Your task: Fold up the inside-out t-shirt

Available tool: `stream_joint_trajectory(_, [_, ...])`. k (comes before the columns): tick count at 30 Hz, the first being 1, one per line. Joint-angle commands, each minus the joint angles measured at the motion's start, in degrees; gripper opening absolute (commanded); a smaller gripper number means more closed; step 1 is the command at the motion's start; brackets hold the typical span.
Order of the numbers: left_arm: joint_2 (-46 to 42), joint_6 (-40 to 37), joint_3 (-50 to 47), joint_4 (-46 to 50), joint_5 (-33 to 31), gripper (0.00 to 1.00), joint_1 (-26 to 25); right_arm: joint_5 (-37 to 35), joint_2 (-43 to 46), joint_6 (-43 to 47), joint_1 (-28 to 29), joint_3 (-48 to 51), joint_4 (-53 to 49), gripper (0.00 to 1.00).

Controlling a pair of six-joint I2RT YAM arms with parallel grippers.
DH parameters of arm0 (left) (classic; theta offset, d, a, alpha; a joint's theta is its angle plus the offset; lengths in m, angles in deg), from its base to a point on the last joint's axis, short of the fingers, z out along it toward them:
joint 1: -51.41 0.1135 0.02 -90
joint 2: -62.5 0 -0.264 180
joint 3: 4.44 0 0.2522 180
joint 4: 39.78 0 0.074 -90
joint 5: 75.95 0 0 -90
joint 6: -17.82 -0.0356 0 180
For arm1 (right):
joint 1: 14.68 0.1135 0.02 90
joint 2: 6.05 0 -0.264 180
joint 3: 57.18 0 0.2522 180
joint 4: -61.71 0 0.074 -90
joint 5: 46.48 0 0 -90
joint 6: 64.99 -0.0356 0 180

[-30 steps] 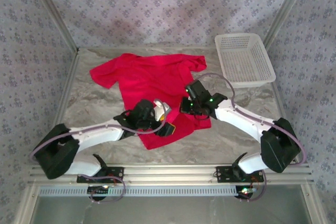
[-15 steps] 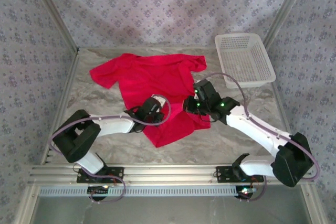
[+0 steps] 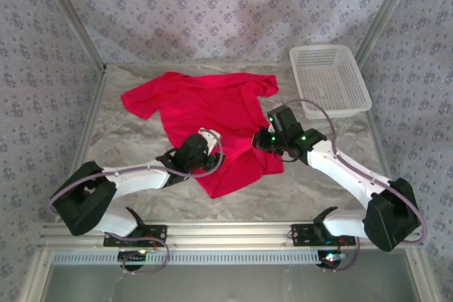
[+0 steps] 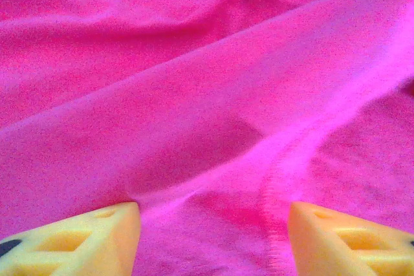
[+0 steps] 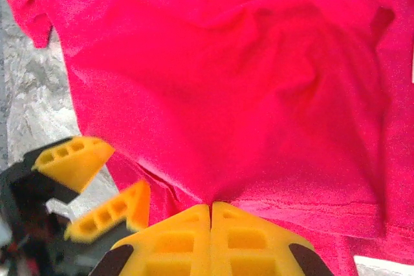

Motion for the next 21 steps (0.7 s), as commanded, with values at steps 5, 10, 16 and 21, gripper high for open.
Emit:
stream_joint_trajectory(5, [7.98, -3.25, 1.95, -14.72, -8.76, 0.66, -5.74, 3.5, -0.78, -0.61, -1.27, -1.62, -0.06, 0.0])
stream_joint_trajectory(10, [16.5, -6.91, 8.71, -15.89, -18.18, 0.66, -9.52, 4.48, -0.51, -1.18, -1.74, -1.76, -0.22, 0.0])
stream_joint_trajectory(16, [20.91, -7.02, 11.96, -17.11, -18.88, 0.67, -10.45, 5.0, 0.77, -1.09, -2.89, -2.02, -1.33, 0.0])
stream_joint_trajectory(21, [24.19, -7.31, 14.03, -16.15, -22.91, 0.74, -10.44, 5.47, 2.0, -1.18, -3.77, -1.84, -1.82, 0.0])
